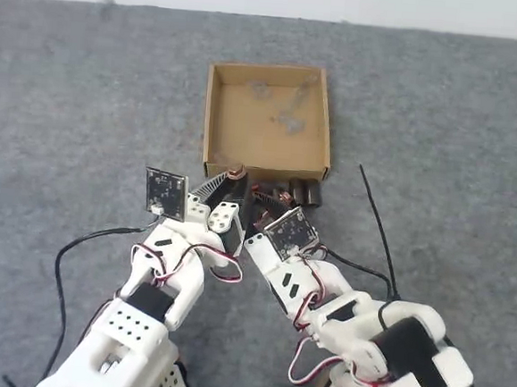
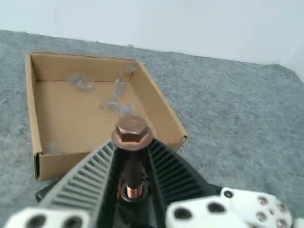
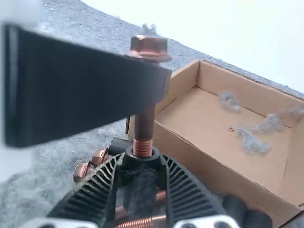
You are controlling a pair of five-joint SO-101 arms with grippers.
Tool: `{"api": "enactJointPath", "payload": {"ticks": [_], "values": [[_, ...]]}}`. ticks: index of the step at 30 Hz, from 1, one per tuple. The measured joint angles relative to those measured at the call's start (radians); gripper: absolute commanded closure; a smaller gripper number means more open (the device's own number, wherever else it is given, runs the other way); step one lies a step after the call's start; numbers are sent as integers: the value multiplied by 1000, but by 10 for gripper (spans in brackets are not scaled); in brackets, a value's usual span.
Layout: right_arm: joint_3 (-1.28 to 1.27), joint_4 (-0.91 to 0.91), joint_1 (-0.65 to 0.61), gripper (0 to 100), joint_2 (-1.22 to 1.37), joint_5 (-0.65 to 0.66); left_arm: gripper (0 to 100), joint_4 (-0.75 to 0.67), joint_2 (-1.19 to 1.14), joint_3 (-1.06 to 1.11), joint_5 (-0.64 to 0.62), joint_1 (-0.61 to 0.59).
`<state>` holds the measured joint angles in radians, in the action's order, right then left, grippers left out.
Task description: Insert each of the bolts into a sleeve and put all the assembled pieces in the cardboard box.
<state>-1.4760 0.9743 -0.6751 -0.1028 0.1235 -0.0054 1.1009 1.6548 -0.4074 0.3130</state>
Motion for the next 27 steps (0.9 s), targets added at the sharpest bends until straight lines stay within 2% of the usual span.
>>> {"api": "enactJointPath", "payload": {"ticks": [3, 16, 23, 27], "values": [[0, 52, -2, 992, -2, -3, 990, 61, 2, 5, 0, 6], [-25, 97, -2, 992, 0, 0, 987, 66, 11, 21, -2, 11], [-25, 97, 3, 992, 0, 0, 833, 74, 8, 21, -2, 6], [-25, 97, 40, 992, 0, 0, 809, 112, 8, 23, -3, 5]]}}
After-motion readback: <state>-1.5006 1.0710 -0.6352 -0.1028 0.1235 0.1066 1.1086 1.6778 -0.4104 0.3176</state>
